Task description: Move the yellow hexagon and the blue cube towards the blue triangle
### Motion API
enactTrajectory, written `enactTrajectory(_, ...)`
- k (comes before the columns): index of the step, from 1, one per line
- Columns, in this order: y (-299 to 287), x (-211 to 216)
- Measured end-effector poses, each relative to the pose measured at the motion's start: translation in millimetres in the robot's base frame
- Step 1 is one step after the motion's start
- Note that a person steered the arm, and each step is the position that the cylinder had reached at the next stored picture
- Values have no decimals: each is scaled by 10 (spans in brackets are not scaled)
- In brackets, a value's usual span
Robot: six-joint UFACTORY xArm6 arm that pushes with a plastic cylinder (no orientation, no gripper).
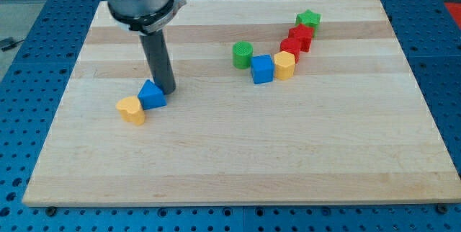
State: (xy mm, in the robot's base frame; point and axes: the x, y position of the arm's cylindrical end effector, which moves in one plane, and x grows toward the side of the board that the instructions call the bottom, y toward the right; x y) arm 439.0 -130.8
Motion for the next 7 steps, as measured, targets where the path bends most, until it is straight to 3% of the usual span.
enactTrajectory(1,392,16)
enactTrajectory(4,2963,-34)
enactTrajectory(5,3252,-473)
enactTrajectory(7,2729,-679)
